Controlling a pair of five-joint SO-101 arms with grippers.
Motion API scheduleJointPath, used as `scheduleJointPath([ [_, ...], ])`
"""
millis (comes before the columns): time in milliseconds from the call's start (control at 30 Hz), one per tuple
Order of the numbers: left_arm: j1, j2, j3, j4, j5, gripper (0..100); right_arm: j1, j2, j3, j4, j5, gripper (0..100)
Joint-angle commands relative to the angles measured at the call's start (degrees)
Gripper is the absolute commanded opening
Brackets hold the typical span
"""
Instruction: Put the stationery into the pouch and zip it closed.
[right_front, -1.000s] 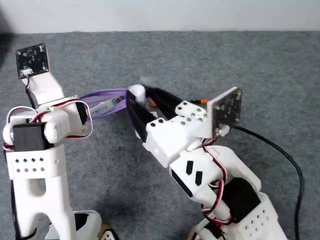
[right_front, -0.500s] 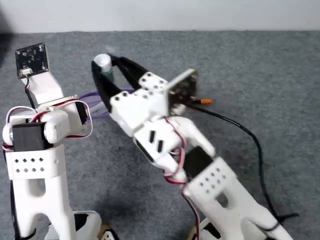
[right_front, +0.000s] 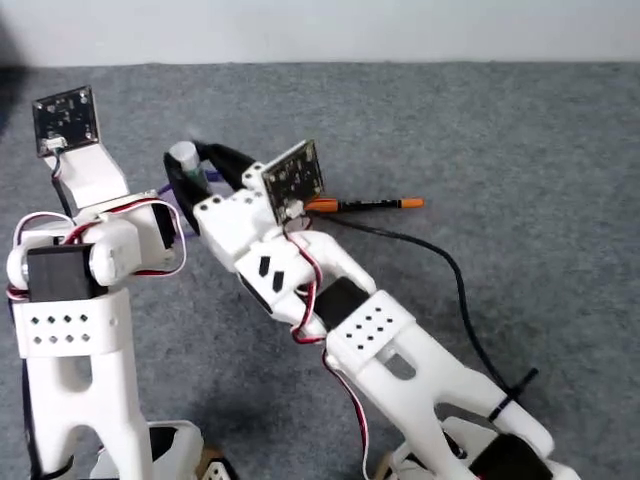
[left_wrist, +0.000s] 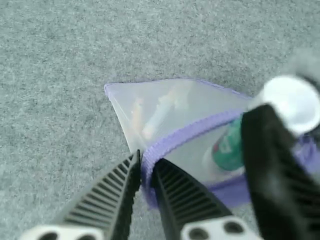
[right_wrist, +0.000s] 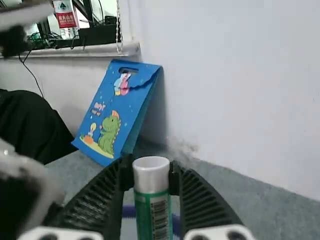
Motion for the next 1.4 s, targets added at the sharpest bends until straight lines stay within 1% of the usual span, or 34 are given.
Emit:
scheduleJointPath([
  [0, -0.3, 0.1, -3.4, -1.7, -0.3, 2, 0.0, -2.3, 2.5, -0.3, 0.8, 0.9],
  [67, -0.3, 0.1, -3.4, -1.7, -0.3, 2, -0.2, -5.1, 2.8, 2.9, 0.9, 0.9],
  [133, -0.3, 0.1, -3.4, -1.7, -0.3, 2, -0.4, -8.0, 2.6, 9.1, 1.0, 1.5],
  [200, -0.3, 0.1, -3.4, -1.7, -0.3, 2, -0.7, -11.0, 1.9, 16.9, 0.9, 5.7],
  [267, -0.3, 0.1, -3.4, -1.7, -0.3, 2, -0.7, -13.4, 0.6, 23.3, 0.6, 11.9],
  [333, -0.3, 0.1, -3.4, -1.7, -0.3, 2, -0.7, -14.9, -0.5, 26.9, 0.6, 16.2],
  [367, -0.3, 0.1, -3.4, -1.7, -0.3, 2, -0.7, -15.3, -1.2, 27.9, 0.6, 16.6],
  [567, -0.3, 0.1, -3.4, -1.6, -0.3, 2, 2.2, -16.0, -5.9, 32.7, 0.5, 11.5],
  [633, -0.3, 0.1, -3.4, -1.5, -0.3, 2, 5.1, -16.0, -6.6, 34.5, 0.4, 9.1],
  [767, -0.3, -0.2, -3.4, -1.4, -0.3, 2, 12.4, -15.4, -9.1, 41.1, -3.4, 0.7],
  [900, -0.4, -0.4, -3.4, -1.2, -0.4, 2, 20.3, -15.3, -10.3, 46.3, -4.0, 0.8],
  [1000, -1.6, -0.4, -3.5, -1.2, -0.5, 1, 24.7, -14.5, -10.3, 48.9, -3.6, 0.7],
  [1133, -5.2, -0.4, -3.4, -1.2, -0.6, 1, 27.7, -9.1, -10.4, 51.7, 2.4, 0.7],
  [1233, -5.5, -0.4, -3.5, 0.4, -0.6, 1, 29.3, -2.9, -11.4, 52.1, 6.7, 0.7],
  [1367, -5.5, -0.4, -3.4, 1.1, -1.3, 1, 30.2, 7.0, -20.5, 58.6, 9.5, 0.7],
])
